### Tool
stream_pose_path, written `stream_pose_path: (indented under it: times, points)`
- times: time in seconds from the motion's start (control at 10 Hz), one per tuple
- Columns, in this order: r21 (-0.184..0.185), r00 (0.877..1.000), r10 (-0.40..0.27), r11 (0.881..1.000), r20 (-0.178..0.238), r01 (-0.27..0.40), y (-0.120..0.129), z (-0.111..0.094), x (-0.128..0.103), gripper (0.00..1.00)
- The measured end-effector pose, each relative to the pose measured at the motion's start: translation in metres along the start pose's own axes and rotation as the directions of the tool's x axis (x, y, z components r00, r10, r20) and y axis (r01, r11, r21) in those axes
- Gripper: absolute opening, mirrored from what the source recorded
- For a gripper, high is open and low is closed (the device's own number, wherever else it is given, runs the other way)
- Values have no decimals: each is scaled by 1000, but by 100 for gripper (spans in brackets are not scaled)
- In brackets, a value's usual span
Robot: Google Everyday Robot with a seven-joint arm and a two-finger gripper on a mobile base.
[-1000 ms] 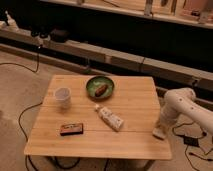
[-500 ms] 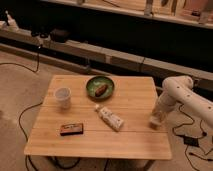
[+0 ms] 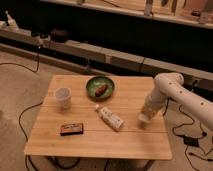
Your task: Wipe the white sponge on the table
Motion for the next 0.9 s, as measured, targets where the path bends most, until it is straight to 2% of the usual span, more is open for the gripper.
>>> stream_pose_path:
  times: [0.6,0.7,0.9]
  points:
    - [39,992,-104,994,68,101,-34,19,-50,31]
    - [60,990,-118,992,77,113,-38,20,-55,36]
    - [97,984,-150,985,96,141,-40,23,-68,55]
